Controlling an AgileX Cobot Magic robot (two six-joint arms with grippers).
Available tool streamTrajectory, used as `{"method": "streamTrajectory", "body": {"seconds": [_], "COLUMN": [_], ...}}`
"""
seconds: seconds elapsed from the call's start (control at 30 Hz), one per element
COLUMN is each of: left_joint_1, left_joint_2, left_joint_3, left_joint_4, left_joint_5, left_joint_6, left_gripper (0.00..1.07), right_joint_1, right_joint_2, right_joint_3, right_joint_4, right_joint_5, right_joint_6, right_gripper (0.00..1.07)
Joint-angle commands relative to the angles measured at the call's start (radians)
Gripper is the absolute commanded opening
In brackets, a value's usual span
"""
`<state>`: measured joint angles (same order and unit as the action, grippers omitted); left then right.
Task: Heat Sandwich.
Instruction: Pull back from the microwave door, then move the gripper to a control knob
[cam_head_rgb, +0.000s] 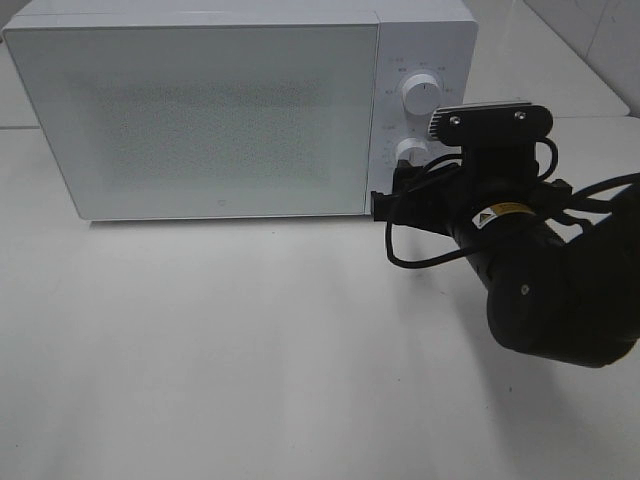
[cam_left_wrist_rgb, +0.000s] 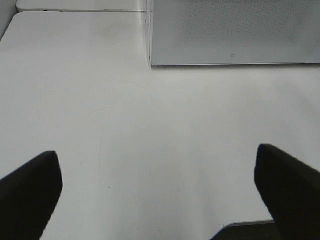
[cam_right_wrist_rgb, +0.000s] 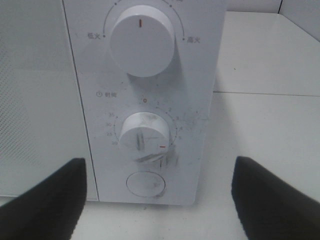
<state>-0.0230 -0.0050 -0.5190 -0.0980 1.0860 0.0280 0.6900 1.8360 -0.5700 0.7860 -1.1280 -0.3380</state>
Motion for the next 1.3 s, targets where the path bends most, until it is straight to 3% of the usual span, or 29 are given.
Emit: {"method": "streamTrajectory", "body": {"seconds": [0.03, 1.13, 1.27, 1.3], "left_joint_1": [0.003, 0.003, 0.003, 0.003], "left_joint_2": [-0.022, -0.022, -0.022, -0.022], "left_joint_3": [0.004, 0.004, 0.004, 0.004], "left_joint_4": [-0.008, -0.007, -0.007, -0.007], "left_joint_5": [-0.013, -0.013, -0.013, -0.013], "left_joint_6": [-0.003, -0.003, -0.003, -0.003], "left_gripper": [0.98, 0.98, 0.98, 0.98], "right_joint_1": [0.001, -0.094, -0.094, -0.094], "right_joint_2": [0.039, 0.218, 0.226, 0.226], "right_joint_3": [-0.049, -0.237, -0.252, -0.255], "right_joint_4": [-0.009, -0.117, -0.118, -0.118], "right_joint_5": [-0.010, -0.002, -0.003, -0.007], "right_joint_6": [-0.002, 0.076, 0.076, 0.076], "right_gripper": [0.76, 0.76, 0.73, 0.68]}}
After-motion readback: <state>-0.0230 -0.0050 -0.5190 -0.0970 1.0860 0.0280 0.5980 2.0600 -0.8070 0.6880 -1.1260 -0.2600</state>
